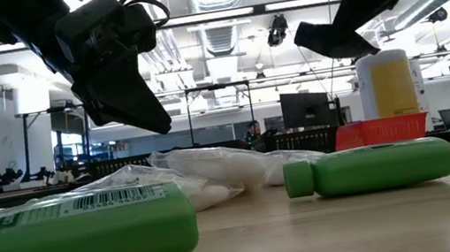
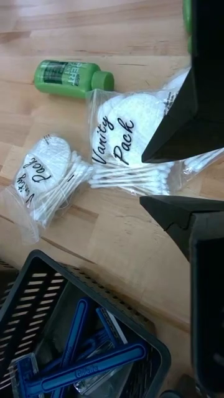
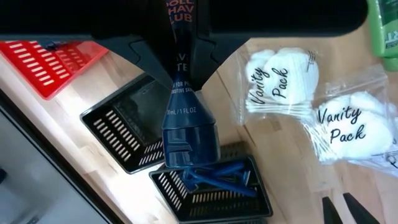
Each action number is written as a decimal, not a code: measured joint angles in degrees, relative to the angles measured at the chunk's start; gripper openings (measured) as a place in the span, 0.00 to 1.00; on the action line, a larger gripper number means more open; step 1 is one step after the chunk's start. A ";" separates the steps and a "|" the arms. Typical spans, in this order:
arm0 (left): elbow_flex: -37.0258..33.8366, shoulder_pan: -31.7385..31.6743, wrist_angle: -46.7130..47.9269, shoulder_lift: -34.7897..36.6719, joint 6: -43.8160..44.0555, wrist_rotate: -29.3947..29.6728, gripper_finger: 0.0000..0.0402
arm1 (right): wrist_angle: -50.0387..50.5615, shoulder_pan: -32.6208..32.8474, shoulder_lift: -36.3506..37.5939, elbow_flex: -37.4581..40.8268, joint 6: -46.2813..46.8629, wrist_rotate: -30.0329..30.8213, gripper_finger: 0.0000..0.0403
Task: Pick & Place Travel size toiletries
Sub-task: Put the blue shave cream into the red bin
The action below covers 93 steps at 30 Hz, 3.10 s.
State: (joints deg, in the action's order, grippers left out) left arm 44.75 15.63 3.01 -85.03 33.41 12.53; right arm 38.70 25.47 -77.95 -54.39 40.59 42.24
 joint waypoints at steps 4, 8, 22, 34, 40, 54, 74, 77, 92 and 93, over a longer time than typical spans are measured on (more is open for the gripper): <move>0.00 -0.01 -0.01 0.00 0.00 0.00 0.25 | 0.16 -0.01 0.00 -0.02 0.50 0.71 0.07; 0.00 0.01 0.01 0.00 0.00 0.00 0.25 | 4.85 -0.66 0.25 -0.04 6.12 4.45 0.07; 0.00 0.00 0.01 0.00 -0.01 0.00 0.25 | 18.49 -18.59 7.04 5.98 16.63 2.45 0.07; 0.00 0.01 0.01 0.00 0.00 0.00 0.25 | 5.48 -35.10 8.35 9.29 1.83 -4.47 0.07; 0.00 -0.01 0.01 0.00 0.00 0.00 0.25 | 3.09 -40.28 8.35 9.98 1.22 -6.17 0.07; 0.00 0.00 0.01 0.00 -0.01 0.01 0.25 | -6.42 -44.06 8.33 16.14 -0.78 -13.23 0.10; 0.00 0.01 0.01 0.00 -0.01 0.02 0.25 | -9.75 -44.00 8.33 19.06 -0.80 -13.25 0.27; 0.00 -0.01 0.01 0.00 0.00 0.19 0.25 | -9.95 -44.00 8.33 19.06 -1.58 -13.26 0.32; 0.00 -0.16 0.01 0.00 -0.04 5.14 0.25 | -16.86 -43.85 8.52 19.06 -15.01 -13.35 0.47; 0.00 -0.16 0.01 0.00 -0.04 5.14 0.25 | -17.85 -43.85 8.52 19.06 -16.38 -13.35 0.48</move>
State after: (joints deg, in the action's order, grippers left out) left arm 44.75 15.46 3.03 -85.03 33.36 17.67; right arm 20.85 -18.37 -69.43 -35.33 24.21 28.88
